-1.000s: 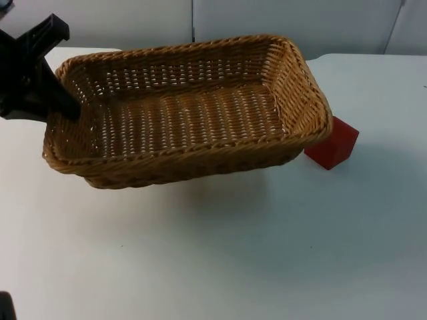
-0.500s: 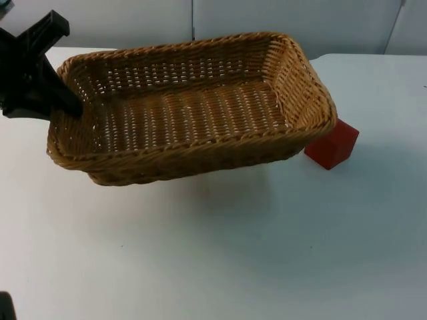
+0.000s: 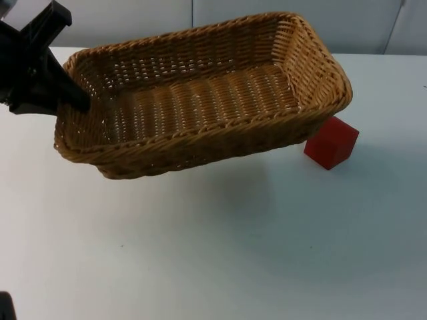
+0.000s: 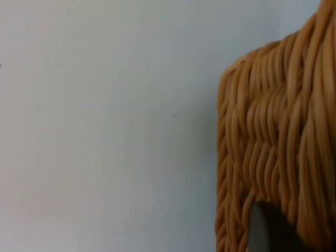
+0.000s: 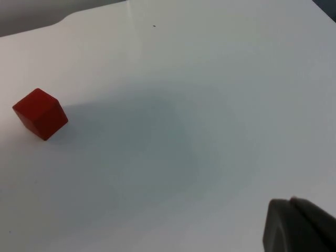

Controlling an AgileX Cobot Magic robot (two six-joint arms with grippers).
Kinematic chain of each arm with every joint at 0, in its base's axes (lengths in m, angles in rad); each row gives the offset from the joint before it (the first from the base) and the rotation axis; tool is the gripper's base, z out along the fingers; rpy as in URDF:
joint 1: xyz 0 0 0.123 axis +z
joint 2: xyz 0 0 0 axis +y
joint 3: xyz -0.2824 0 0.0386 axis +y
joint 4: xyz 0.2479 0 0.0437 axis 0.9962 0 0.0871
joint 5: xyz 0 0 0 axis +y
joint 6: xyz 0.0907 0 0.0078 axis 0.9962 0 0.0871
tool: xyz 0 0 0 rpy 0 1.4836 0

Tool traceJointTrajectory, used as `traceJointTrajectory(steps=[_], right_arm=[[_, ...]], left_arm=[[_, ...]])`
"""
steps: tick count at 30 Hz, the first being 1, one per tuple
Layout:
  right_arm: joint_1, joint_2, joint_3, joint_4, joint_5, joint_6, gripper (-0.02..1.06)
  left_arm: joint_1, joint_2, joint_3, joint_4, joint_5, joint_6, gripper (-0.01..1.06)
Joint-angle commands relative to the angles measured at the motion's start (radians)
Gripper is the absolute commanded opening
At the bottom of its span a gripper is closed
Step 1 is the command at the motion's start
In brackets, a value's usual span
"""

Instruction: Pick up the basket with the left hand and place the cube into the basket with the right hand.

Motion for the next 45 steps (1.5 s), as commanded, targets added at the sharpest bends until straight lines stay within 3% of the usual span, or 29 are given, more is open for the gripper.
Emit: traceJointTrajectory(steps=[1,36,39,43,45], right_arm=[[0.003,-0.006,0.005,-0.003,-0.010,-0.002,0.00],[0.003,-0.006,0.002,-0.012,-0.015,-0.002,0.00],[0.003,-0.004,-0.008,-0.003,-0.031,-0.008,0.00],[0.003,0.111,-0.039,0.011,-0.173,-0.063,0.00],[0.003,0.169,-0.051,0.025,-0.195,-0.069,0.00]], left_arm=[[-0.008,-0.015,-0.011,-0.039,0.023,0.008,0.00],[-0.008,-0.015,-0.011,-0.039,0.023,0.008,0.00],[-0.008,-0.015,-0.011,-0.039,0.023,0.008,0.00],[-0.008,-0.015,-0.011,-0.039,0.023,0.008,0.00],[-0.008,-0.015,-0.011,-0.039,0.023,0.008,0.00]])
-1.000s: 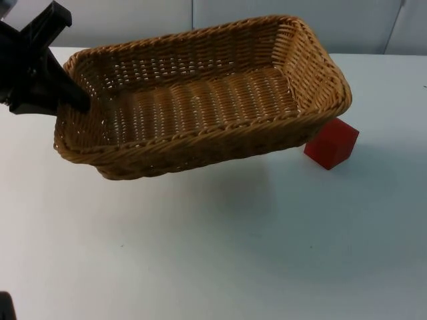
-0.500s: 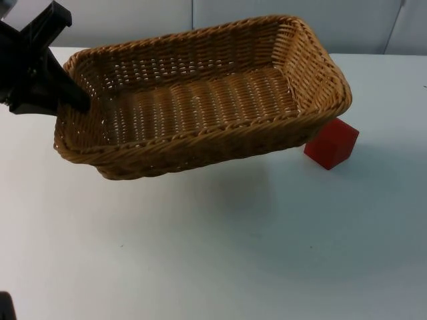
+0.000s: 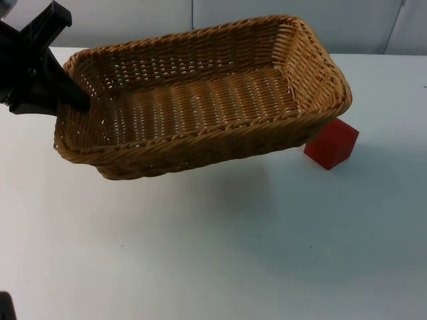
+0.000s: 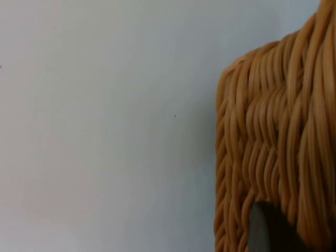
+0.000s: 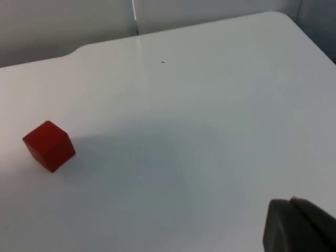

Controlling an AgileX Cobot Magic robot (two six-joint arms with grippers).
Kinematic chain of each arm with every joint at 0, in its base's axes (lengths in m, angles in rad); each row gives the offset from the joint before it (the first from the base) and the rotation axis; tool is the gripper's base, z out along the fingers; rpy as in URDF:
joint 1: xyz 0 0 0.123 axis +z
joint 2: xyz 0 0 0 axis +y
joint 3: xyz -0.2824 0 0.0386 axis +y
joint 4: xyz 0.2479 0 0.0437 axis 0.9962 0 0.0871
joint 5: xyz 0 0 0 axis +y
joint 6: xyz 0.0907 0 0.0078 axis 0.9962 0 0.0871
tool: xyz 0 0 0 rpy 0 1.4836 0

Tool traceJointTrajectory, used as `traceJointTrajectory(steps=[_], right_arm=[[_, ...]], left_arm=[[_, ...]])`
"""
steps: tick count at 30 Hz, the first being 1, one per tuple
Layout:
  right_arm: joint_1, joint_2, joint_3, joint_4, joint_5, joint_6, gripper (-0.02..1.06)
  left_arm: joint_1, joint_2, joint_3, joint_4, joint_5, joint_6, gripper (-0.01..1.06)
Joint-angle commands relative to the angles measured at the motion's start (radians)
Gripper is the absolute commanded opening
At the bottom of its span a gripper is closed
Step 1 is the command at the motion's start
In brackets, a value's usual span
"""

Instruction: Pick up the basket with the left hand and place the cube into the basket with the right hand.

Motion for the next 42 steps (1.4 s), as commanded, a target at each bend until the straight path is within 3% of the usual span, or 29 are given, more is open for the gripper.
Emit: traceJointTrajectory(steps=[1,5,8,9,12,16,21,24,26,27,30,37,39,40,41,42], right_arm=[[0.003,0.083,-0.016,0.021,-0.058,-0.032,0.00],[0.003,0.315,-0.078,0.130,-0.065,-0.165,0.00],[0.003,0.619,-0.172,0.337,-0.019,-0.363,0.00],[0.003,0.619,-0.172,0.337,-0.019,-0.363,0.00],[0.003,0.876,-0.247,0.509,0.083,-0.507,0.00],[0.003,1.073,-0.299,0.582,0.121,-0.568,0.00],[0.008,1.282,-0.382,0.570,0.167,-0.568,0.00],[0.041,1.349,-0.421,0.493,0.200,-0.549,0.00],[0.122,1.403,-0.477,0.278,0.207,-0.417,0.00],[0.122,1.403,-0.477,0.278,0.207,-0.417,0.00],[0.240,1.430,-0.540,0.067,0.205,-0.331,0.00],[0.420,1.430,-0.656,0.034,0.093,-0.306,0.01],[0.493,1.437,-0.709,0.034,0.035,-0.313,0.13],[0.514,1.441,-0.731,0.034,0.029,-0.313,0.21],[0.514,1.441,-0.731,0.034,0.029,-0.313,0.21],[0.527,1.452,-0.753,0.031,0.028,-0.308,0.31]], left_arm=[[-0.008,-0.015,-0.011,-0.039,0.023,0.004,0.00],[-0.008,-0.015,-0.011,-0.039,0.023,0.004,0.00],[-0.008,-0.015,-0.011,-0.039,0.023,0.004,0.00],[-0.008,-0.015,-0.011,-0.039,0.023,0.004,0.00],[-0.008,-0.015,-0.011,-0.039,0.023,0.004,0.00],[-0.008,-0.015,-0.011,-0.039,0.023,0.004,0.00],[-0.008,-0.015,-0.011,-0.039,0.023,0.004,0.00],[-0.008,-0.015,-0.011,-0.039,0.023,0.004,0.00],[-0.008,-0.015,-0.011,-0.039,0.023,0.004,0.00],[-0.008,-0.015,-0.011,-0.039,0.023,0.004,0.00],[-0.008,-0.015,-0.011,-0.039,0.023,0.004,0.00],[-0.008,-0.015,-0.011,-0.039,0.023,0.004,0.00],[-0.008,-0.015,-0.011,-0.039,0.023,0.004,0.00],[-0.008,-0.015,-0.011,-0.039,0.023,0.004,0.00],[-0.008,-0.015,-0.011,-0.039,0.023,0.004,0.00],[-0.008,-0.015,-0.011,-0.039,0.023,0.004,0.00]])
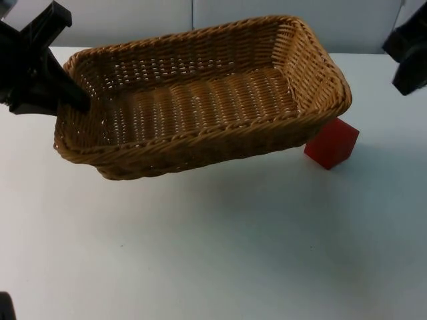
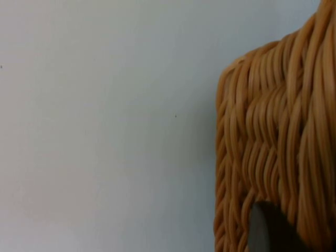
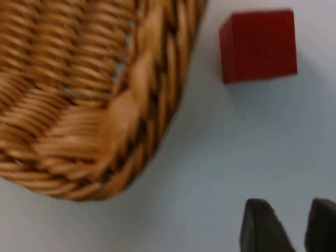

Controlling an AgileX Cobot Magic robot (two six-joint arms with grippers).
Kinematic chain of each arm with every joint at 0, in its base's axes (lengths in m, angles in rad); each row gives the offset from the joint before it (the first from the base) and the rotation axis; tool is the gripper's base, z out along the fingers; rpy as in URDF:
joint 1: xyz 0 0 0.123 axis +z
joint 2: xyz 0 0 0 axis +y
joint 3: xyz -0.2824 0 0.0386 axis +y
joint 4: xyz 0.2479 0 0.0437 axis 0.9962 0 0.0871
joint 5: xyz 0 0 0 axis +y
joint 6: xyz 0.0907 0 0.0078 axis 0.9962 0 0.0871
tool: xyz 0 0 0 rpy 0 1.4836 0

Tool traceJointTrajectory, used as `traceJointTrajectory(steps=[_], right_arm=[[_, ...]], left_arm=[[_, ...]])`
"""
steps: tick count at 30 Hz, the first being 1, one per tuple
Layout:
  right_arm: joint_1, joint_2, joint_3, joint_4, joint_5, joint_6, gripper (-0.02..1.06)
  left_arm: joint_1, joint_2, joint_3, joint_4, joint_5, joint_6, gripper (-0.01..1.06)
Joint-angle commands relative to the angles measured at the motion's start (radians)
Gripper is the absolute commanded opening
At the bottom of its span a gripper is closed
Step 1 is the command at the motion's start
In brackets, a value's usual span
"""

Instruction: Pick up the basket with the left hand and place the cube into the basket with the right hand.

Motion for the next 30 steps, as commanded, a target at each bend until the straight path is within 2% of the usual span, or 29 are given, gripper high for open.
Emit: traceJointTrajectory(steps=[1,2,3,5,8,12,14,18,19,23,26,30], right_arm=[[0.018,0.020,-0.036,-0.015,-0.011,0.046,0.42],[0.018,0.025,-0.047,-0.015,-0.005,0.077,0.49],[0.018,0.025,-0.047,-0.015,-0.005,0.077,0.49],[0.018,0.032,-0.052,-0.021,0.005,0.119,0.57],[0.018,0.032,-0.052,-0.055,0.022,0.165,0.58],[-0.010,0.032,-0.052,-0.151,0.090,0.208,0.57],[-0.036,0.032,-0.052,-0.144,0.095,0.208,0.57],[-0.182,0.032,-0.052,-0.024,0.088,0.191,0.57],[-0.182,0.032,-0.052,-0.024,0.088,0.191,0.57],[-0.325,0.054,-0.052,0.169,0.069,0.111,0.57],[-0.358,0.091,-0.052,0.200,0.072,0.097,0.57],[-0.366,0.169,-0.052,0.199,0.068,0.096,0.57]], left_arm=[[-0.008,-0.015,-0.011,-0.039,0.023,0.004,0.00],[-0.008,-0.015,-0.011,-0.037,0.023,0.004,0.00],[-0.008,-0.015,-0.011,-0.037,0.023,0.004,0.00],[-0.008,-0.015,-0.011,-0.037,0.023,0.004,0.00],[-0.008,-0.015,-0.011,-0.037,0.023,0.004,0.00],[-0.008,-0.015,-0.011,-0.037,0.023,0.004,0.00],[-0.008,-0.015,-0.011,-0.037,0.023,0.004,0.00],[-0.008,-0.015,-0.011,-0.037,0.023,0.004,0.00],[-0.008,-0.015,-0.011,-0.037,0.023,0.004,0.00],[-0.008,-0.015,-0.011,-0.037,0.023,0.004,0.00],[-0.008,-0.015,-0.011,-0.037,0.023,0.004,0.00],[-0.008,-0.015,-0.011,-0.037,0.023,0.004,0.00]])
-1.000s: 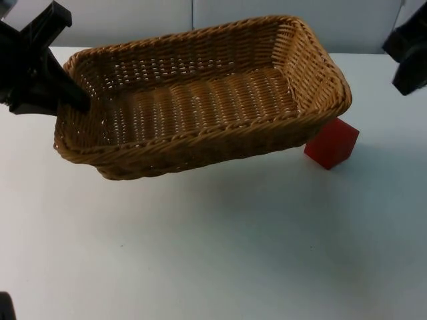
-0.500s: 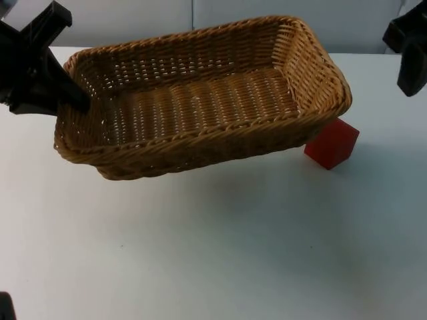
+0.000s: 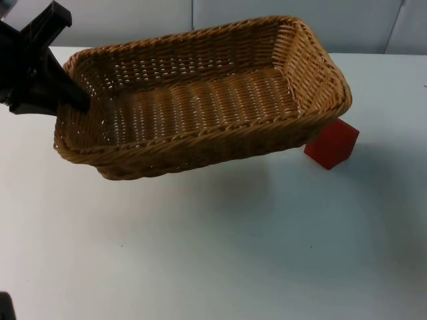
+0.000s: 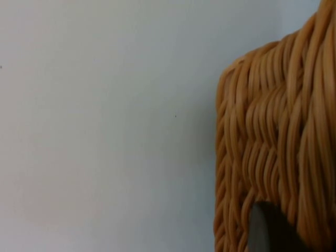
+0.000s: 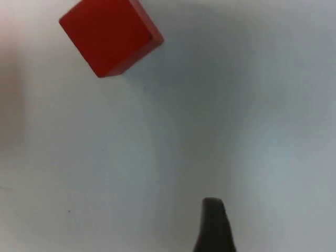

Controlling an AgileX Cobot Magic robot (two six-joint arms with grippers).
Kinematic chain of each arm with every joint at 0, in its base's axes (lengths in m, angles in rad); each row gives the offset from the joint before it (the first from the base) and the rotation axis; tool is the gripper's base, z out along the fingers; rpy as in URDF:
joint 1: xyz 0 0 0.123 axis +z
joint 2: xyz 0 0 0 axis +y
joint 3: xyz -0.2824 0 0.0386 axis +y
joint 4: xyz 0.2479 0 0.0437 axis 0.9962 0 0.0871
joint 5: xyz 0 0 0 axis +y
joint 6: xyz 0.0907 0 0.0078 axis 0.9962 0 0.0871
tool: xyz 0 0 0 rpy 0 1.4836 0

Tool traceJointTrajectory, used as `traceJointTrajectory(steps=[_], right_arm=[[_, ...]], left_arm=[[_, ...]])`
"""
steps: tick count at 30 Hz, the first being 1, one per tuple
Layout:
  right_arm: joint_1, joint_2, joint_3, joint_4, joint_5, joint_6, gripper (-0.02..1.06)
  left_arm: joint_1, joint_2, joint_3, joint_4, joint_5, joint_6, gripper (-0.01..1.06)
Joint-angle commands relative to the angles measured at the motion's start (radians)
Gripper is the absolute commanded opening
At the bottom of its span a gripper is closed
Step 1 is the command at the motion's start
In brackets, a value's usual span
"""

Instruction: Pick up the basket with the left hand and place the cube into the basket with the right hand.

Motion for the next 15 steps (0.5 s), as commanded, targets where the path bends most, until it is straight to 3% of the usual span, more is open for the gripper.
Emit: traceJointTrajectory(steps=[1,8,11,15], right_arm=[[-0.005,0.035,-0.007,0.021,-0.017,-0.014,0.57],[-0.005,0.106,-0.007,0.055,-0.090,-0.024,0.57],[-0.005,0.150,-0.008,0.055,-0.131,-0.124,0.58],[-0.005,0.189,-0.017,0.053,-0.126,-0.142,0.64]], left_arm=[[-0.008,-0.015,-0.011,-0.037,0.023,0.004,0.00],[-0.008,-0.015,-0.011,-0.037,0.020,0.004,0.00],[-0.008,-0.015,-0.011,-0.037,0.020,0.004,0.00],[-0.008,-0.015,-0.011,-0.037,0.020,0.004,0.00]])
